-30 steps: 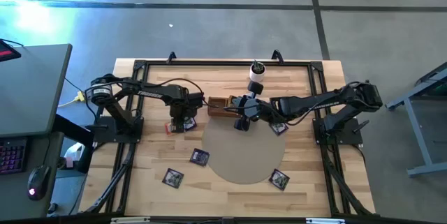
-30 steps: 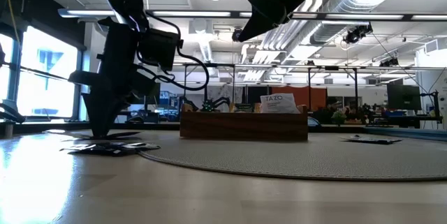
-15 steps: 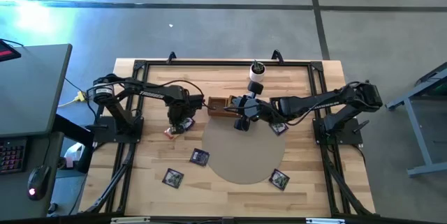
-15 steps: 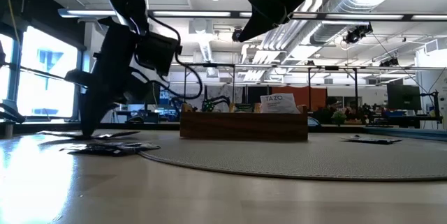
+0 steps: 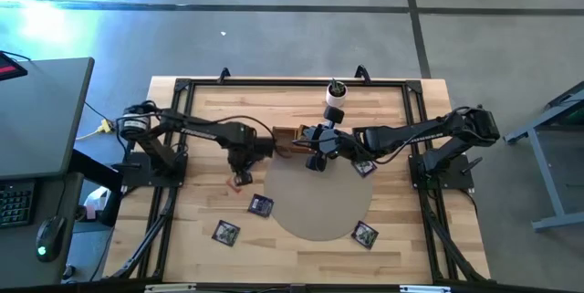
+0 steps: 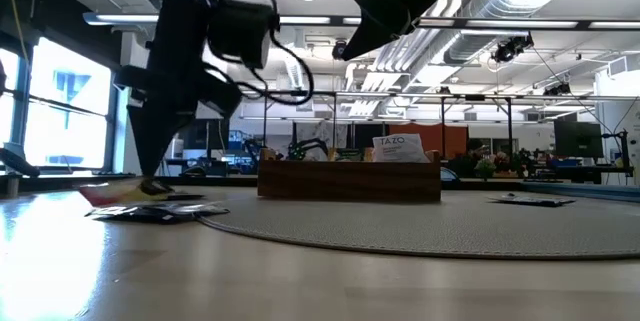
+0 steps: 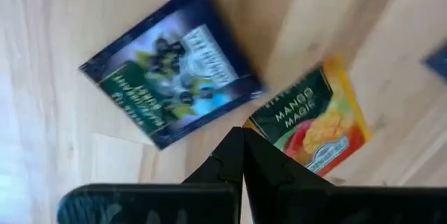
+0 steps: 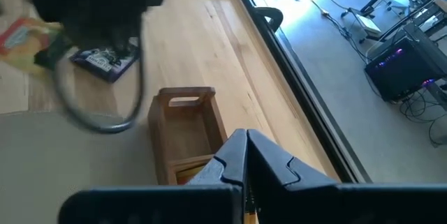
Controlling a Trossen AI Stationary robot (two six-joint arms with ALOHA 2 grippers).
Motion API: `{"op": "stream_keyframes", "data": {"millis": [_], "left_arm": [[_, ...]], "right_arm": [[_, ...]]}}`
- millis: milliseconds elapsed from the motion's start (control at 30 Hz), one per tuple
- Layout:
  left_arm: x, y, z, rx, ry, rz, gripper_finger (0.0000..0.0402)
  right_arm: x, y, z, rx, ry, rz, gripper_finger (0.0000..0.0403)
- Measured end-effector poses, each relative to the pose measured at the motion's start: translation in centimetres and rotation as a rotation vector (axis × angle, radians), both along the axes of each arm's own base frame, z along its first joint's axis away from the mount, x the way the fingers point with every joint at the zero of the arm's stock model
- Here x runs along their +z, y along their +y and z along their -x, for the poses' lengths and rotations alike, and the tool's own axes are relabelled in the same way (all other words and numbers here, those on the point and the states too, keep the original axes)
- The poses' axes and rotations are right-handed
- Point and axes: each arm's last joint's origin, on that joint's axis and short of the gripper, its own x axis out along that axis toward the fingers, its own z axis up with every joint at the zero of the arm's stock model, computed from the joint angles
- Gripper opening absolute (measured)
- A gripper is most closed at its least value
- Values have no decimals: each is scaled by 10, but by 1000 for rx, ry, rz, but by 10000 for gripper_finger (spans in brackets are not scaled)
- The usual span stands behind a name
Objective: Pick & Place Tea
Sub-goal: Put the yellow tea bag into the middle section of the wooden organizer
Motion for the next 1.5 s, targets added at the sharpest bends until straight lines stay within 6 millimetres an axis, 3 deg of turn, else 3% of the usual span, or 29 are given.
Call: {"op": "stream_keyframes", "data": {"millis": [267, 400, 667, 800, 967, 1200, 1333, 1500], "left_arm": [[27, -14, -20, -15, -110, -95, 0], [43, -10, -33, -5, -213, -192, 0], [70, 9, -65, -21, -515, -269, 0], [80, 24, -79, -32, -699, -280, 0], [90, 49, -87, 4, -836, -329, 0], [90, 73, -84, 55, -858, -322, 0], [74, 72, -91, 11, -829, -227, 2], [70, 68, -94, -106, -820, -215, 33]], "right_arm": [[-4, 0, 4, -9, 49, -5, 5], [-1, 2, 22, -49, 156, 18, 4], [9, 15, 79, -281, 248, -185, 6], [8, 23, 93, -369, 258, -145, 2], [7, 32, 95, -358, 256, -154, 8], [7, 39, 96, -328, 258, -150, 2], [7, 40, 96, -322, 252, -150, 5], [8, 40, 95, -325, 242, -142, 7]]}}
